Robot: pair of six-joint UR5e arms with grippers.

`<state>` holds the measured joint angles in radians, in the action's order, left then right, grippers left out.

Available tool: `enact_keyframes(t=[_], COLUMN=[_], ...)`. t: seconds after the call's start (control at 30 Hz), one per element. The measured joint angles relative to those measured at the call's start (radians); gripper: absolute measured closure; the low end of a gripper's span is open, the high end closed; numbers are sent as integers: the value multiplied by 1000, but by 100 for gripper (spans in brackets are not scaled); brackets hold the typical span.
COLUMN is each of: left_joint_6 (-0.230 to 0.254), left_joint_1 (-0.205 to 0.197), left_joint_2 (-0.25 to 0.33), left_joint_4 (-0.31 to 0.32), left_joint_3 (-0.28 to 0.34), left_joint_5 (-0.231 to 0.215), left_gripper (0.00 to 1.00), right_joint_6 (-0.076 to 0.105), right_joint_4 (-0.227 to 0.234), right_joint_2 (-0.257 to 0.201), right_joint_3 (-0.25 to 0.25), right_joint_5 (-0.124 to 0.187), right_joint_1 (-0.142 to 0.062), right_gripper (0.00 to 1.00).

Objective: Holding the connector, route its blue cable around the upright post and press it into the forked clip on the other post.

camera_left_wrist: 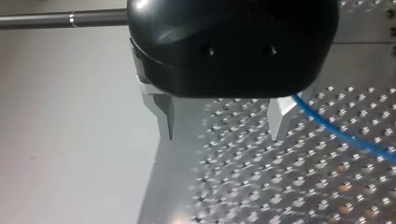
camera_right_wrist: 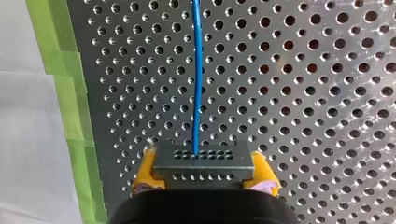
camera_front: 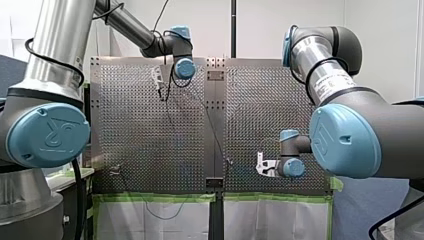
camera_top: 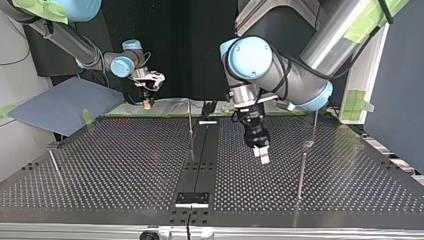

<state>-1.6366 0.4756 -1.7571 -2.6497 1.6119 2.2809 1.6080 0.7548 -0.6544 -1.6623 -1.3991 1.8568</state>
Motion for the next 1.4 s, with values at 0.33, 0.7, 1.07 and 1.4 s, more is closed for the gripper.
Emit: enact_keyframes(t=[0.33,0.7,1.07,1.4], left_joint_6=[21,19,-16,-22], left_joint_1=[-21,-52,-108,-191], left_joint_2=[59,75,86,96], left_joint_4=[-44,-89,-139,-151], left_joint_3=[-5,-45,-70,-72], left_joint_5=[31,39,-14,-39], left_gripper=[0,0,0,0], right_joint_6=[3,0,0,0], right_joint_4=[2,-1,-2,-4], right_joint_2=[0,0,0,0], right_joint_3=[0,0,0,0], right_joint_5=[0,0,0,1], right_joint_1=[1,2,1,0], right_gripper=[100,100,100,100])
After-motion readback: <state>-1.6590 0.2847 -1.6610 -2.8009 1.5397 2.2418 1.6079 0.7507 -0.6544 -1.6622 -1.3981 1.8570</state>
